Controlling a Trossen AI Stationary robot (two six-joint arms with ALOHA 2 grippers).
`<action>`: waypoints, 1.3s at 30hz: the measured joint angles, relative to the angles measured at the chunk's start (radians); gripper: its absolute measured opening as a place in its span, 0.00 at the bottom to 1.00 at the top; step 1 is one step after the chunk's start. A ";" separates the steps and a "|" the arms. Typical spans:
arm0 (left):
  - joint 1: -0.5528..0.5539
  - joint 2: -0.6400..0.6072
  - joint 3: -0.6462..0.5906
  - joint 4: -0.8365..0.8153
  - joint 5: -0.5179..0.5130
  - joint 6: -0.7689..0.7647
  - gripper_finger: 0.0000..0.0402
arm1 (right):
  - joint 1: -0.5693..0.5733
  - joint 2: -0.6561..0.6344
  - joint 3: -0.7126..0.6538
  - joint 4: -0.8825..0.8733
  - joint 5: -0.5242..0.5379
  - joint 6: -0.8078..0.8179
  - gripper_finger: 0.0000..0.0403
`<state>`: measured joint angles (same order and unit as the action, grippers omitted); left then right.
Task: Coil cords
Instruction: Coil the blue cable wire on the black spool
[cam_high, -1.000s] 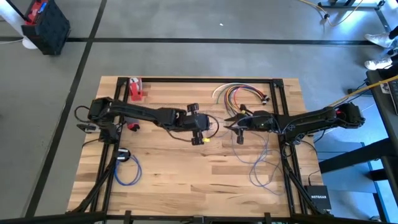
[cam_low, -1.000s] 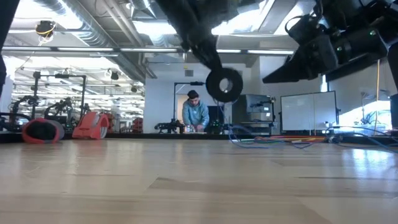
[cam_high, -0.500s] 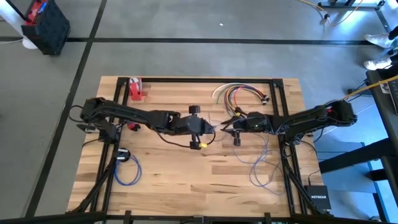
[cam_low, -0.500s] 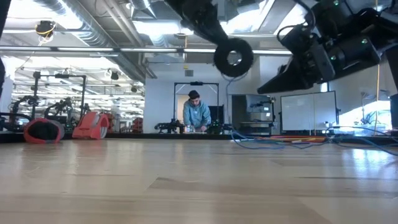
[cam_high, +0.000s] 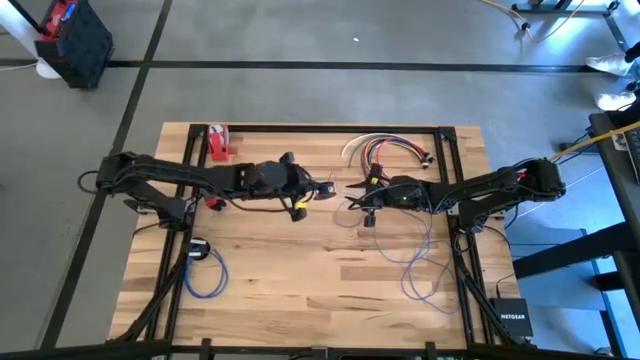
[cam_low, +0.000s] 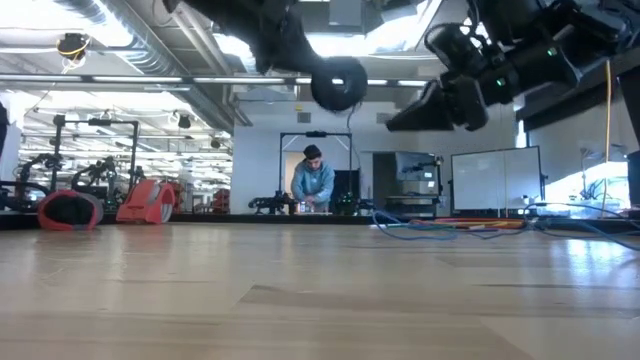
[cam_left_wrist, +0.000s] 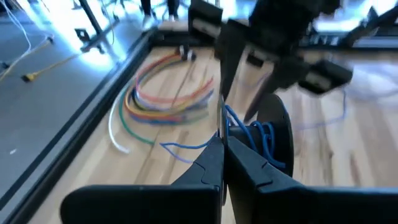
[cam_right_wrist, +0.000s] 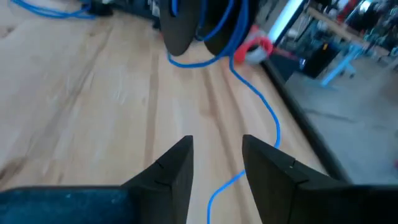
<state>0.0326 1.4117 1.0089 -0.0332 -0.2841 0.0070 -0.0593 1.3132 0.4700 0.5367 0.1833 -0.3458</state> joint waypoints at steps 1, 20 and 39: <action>-0.001 -0.003 -0.003 0.001 0.000 -0.004 0.00 | 0.000 0.002 0.011 -0.003 0.000 -0.014 0.35; -0.026 -0.002 -0.006 -0.009 0.000 0.005 0.00 | -0.098 0.294 0.194 0.045 0.048 -0.133 0.35; -0.060 -0.002 -0.005 -0.003 0.000 0.026 0.00 | -0.076 0.213 0.202 -0.006 0.008 -0.133 0.35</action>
<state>-0.0269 1.4101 1.0035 -0.0366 -0.2839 0.0334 -0.1352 1.5264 0.6716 0.5305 0.1910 -0.4793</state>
